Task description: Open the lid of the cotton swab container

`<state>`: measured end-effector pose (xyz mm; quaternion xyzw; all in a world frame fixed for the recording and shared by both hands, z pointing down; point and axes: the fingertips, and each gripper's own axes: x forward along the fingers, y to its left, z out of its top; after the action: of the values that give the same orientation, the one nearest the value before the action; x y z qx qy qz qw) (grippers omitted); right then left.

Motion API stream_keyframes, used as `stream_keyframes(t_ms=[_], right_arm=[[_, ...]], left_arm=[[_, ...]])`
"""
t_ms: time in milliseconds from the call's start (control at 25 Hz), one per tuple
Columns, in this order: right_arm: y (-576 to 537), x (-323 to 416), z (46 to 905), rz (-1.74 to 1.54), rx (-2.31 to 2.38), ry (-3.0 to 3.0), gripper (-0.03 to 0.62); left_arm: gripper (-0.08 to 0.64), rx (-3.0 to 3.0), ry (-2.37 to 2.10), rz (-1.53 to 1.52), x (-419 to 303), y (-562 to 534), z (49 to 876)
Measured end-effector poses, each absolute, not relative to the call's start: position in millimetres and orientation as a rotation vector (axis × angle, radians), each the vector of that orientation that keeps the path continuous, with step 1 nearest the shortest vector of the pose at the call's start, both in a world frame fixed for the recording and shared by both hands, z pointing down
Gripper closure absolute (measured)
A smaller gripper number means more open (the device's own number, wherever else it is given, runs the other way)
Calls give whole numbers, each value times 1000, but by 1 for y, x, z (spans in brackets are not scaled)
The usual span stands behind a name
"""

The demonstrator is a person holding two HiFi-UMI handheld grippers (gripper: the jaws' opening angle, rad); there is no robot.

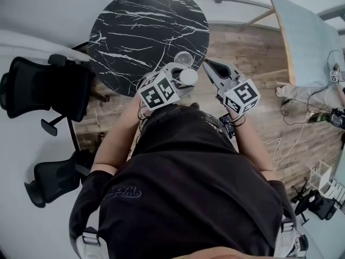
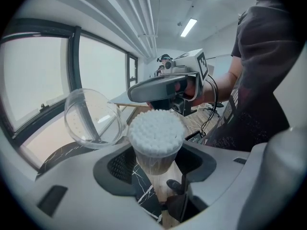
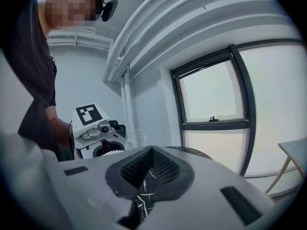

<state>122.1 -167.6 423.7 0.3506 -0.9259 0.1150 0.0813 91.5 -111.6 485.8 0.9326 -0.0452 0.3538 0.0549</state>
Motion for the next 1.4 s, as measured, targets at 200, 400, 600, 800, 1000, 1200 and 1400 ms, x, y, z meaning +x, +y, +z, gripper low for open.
stream_keyframes(t_ms=[200, 400, 600, 800, 1000, 1200, 1400], right_arm=[[-180, 91, 424, 352, 1035, -2778, 569], [-190, 65, 425, 375, 1037, -2784, 569], [-198, 46, 427, 374, 1038, -2783, 569], [-203, 31, 430, 364, 1036, -2776, 571], [-206, 19, 429, 363, 1012, -2771, 569], [-211, 17, 429, 364, 1005, -2761, 571], [-215, 14, 429, 360, 997, -2759, 571]], left_arm=[[301, 2835, -163, 1091, 60, -127, 479], [301, 2857, -192, 1083, 33, -145, 472], [301, 2863, -206, 1077, 12, -153, 470], [301, 2868, -229, 1051, -3, -160, 468], [301, 2851, -251, 1046, -16, -164, 468], [301, 2855, -250, 1030, -18, -169, 468], [301, 2845, -260, 1031, -22, -174, 469]])
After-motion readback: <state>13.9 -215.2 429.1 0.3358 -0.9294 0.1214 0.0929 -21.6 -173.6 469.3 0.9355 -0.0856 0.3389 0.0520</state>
